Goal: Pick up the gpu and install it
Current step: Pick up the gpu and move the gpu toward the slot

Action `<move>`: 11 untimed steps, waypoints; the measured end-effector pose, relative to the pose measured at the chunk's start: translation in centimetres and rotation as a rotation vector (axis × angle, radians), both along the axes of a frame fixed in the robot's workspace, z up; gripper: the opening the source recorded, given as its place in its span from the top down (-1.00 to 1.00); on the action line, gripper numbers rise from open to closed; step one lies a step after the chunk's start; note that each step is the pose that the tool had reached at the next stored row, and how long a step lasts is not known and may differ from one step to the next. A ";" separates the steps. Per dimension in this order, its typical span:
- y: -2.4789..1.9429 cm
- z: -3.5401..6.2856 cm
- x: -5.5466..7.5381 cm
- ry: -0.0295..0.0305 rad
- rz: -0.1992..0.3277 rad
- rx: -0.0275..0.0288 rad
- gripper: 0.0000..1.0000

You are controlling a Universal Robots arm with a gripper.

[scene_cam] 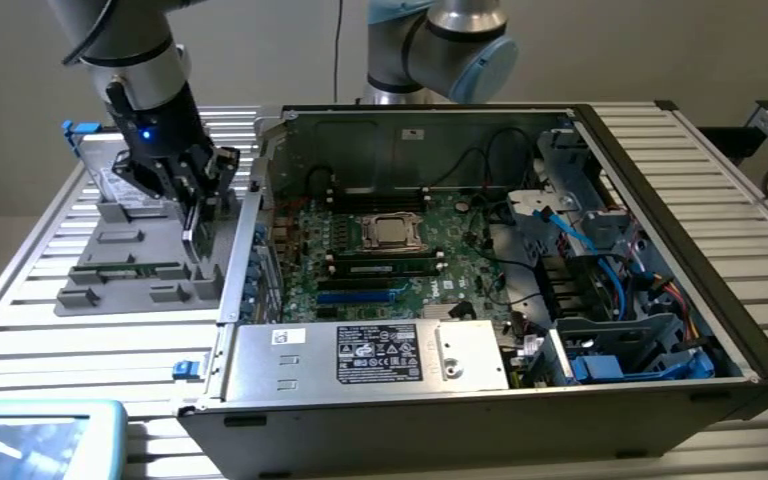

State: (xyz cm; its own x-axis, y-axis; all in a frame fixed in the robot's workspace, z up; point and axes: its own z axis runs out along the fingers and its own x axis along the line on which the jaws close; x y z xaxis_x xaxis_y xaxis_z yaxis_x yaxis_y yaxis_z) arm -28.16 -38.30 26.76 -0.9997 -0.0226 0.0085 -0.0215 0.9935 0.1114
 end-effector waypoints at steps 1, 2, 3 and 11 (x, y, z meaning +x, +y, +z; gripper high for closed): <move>0.00 0.46 0.0 -0.0001 0.003 0.0001 0.44; 0.00 0.91 0.0 0.0000 0.005 0.0000 0.44; 0.00 1.36 0.0 -0.0001 0.007 0.0001 0.44; 0.00 5.03 -0.2 -0.0001 0.015 0.0001 0.44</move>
